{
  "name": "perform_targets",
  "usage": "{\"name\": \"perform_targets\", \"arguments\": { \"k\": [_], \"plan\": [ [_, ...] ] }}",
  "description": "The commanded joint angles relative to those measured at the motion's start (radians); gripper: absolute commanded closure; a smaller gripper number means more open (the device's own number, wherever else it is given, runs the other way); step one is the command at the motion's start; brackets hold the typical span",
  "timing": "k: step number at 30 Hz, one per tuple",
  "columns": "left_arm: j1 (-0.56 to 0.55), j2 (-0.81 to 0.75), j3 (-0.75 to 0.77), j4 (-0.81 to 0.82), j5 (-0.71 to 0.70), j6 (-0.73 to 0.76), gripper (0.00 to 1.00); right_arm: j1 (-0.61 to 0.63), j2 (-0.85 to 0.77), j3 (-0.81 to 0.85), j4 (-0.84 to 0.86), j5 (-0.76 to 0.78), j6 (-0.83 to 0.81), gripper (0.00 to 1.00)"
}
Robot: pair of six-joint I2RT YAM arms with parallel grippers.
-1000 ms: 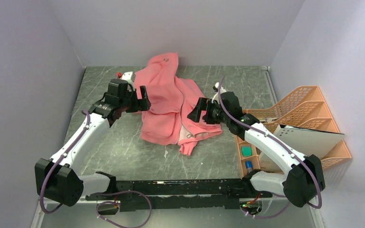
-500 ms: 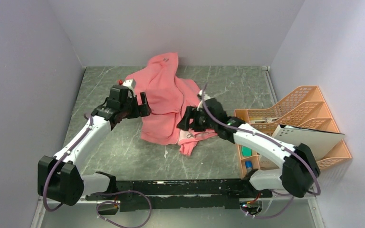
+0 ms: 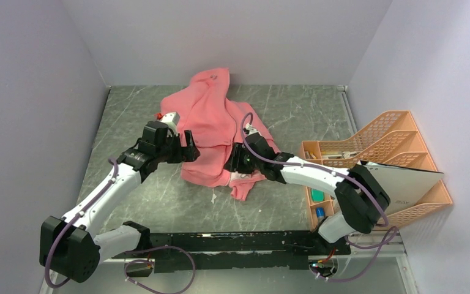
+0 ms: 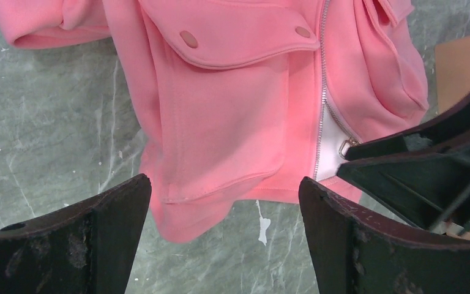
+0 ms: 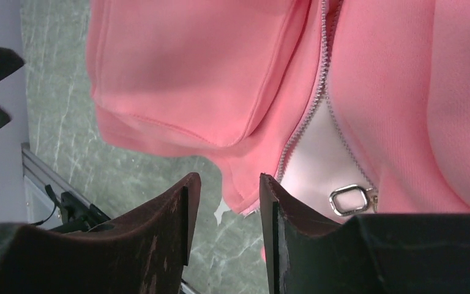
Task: Zip up the jacket
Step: Pick up the jacket from the center of the board.
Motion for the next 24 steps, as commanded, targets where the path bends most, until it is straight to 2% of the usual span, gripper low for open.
{"name": "perform_targets", "arguments": {
  "k": [1,12,24],
  "plan": [
    [-0.008,-0.014,-0.001,0.046,0.036,-0.001,0.05,0.0,0.05,-0.003,0.08,0.028,0.042,0.56],
    [-0.013,-0.032,-0.023,0.04,0.037,0.006,0.06,-0.001,0.106,0.005,0.064,0.068,0.068,0.62],
    [-0.015,-0.022,-0.032,0.05,0.055,0.009,0.07,-0.003,0.152,0.022,0.068,0.107,0.056,0.63]
  ]
}}
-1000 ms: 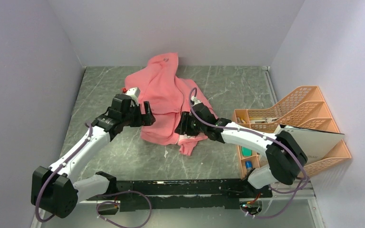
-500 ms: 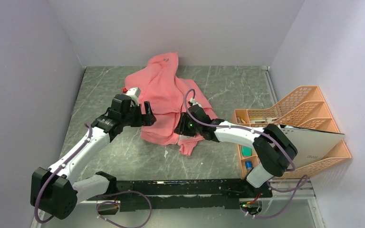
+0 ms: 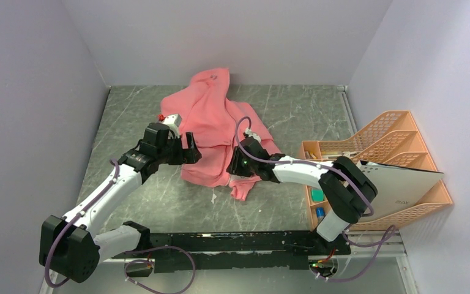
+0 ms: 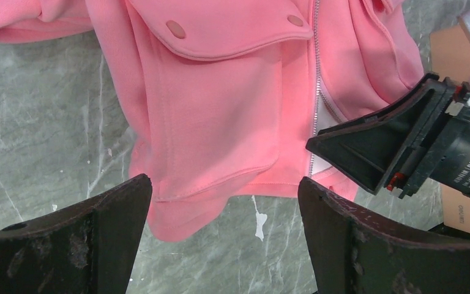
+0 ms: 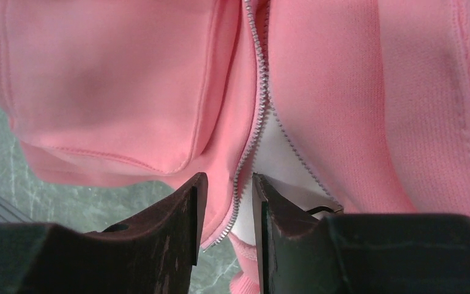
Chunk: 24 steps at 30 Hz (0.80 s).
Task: Zip up the jacket
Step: Pick up the jacket from the center of the board.
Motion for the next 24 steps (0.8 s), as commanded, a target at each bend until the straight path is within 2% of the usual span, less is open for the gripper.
{"name": "perform_targets", "arguments": {
  "k": [1,16,24],
  "plan": [
    [-0.005,-0.022,-0.012,0.035,0.03,0.006,0.07,-0.003,0.023,0.024,0.032,0.028,0.002,0.63],
    [-0.005,-0.024,-0.016,0.03,0.026,0.009,0.07,-0.017,0.046,0.009,0.145,-0.052,0.018,0.64],
    [-0.006,-0.025,-0.015,0.021,0.021,0.012,0.07,-0.018,0.092,0.032,0.117,-0.039,0.026,0.65]
  ]
}}
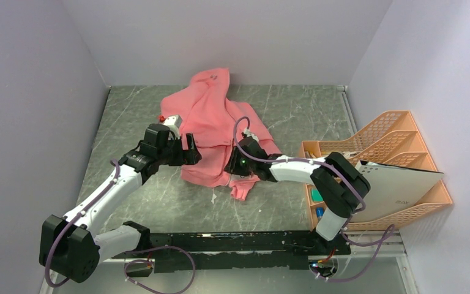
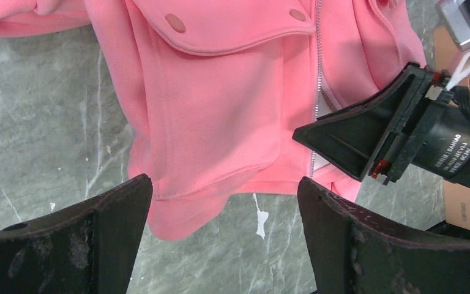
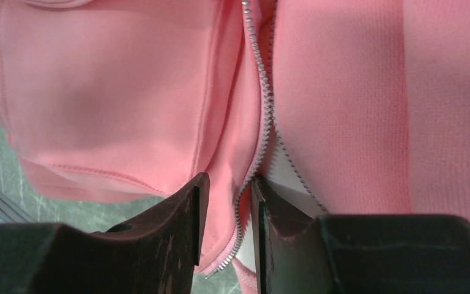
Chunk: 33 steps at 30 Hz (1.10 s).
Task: Zip up the jacket
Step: Pick up the jacket from the center of the board.
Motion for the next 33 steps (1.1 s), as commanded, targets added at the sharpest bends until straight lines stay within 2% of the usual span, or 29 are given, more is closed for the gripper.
{"name": "perform_targets", "arguments": {
  "k": [1,5,10,15,18,20,27,30,33],
  "plan": [
    [-0.004,-0.025,-0.002,0.016,0.015,0.011,0.07,-0.005,0.03,0.037,0.015,0.004,0.018,0.64],
    [-0.003,-0.027,0.009,0.007,0.013,0.014,0.07,-0.007,0.051,0.045,0.016,0.0,0.021,0.61],
    [-0.004,-0.032,0.021,0.008,0.033,0.015,0.07,-0.013,0.051,0.03,0.105,-0.061,0.025,0.69],
    [-0.003,-0.038,0.038,0.019,0.093,0.011,0.06,-0.013,0.003,0.01,0.148,-0.074,0.001,0.85],
    [-0.003,-0.054,0.035,0.06,0.166,0.006,0.05,-0.016,-0.041,-0.015,0.18,-0.089,-0.023,0.97],
    [-0.003,-0.073,0.016,0.114,0.235,-0.006,0.05,-0.018,-0.076,-0.03,0.199,-0.1,-0.039,1.0],
    [-0.008,-0.151,-0.161,0.39,0.439,-0.144,0.03,-0.061,-0.175,-0.086,0.272,-0.196,-0.043,1.0],
    [-0.038,-0.178,-0.221,0.457,0.452,-0.174,0.03,-0.084,-0.189,-0.09,0.302,-0.274,-0.05,1.0],
    [-0.084,-0.193,-0.247,0.458,0.424,-0.169,0.04,-0.097,-0.201,-0.087,0.327,-0.332,-0.057,1.0]
  ]
}}
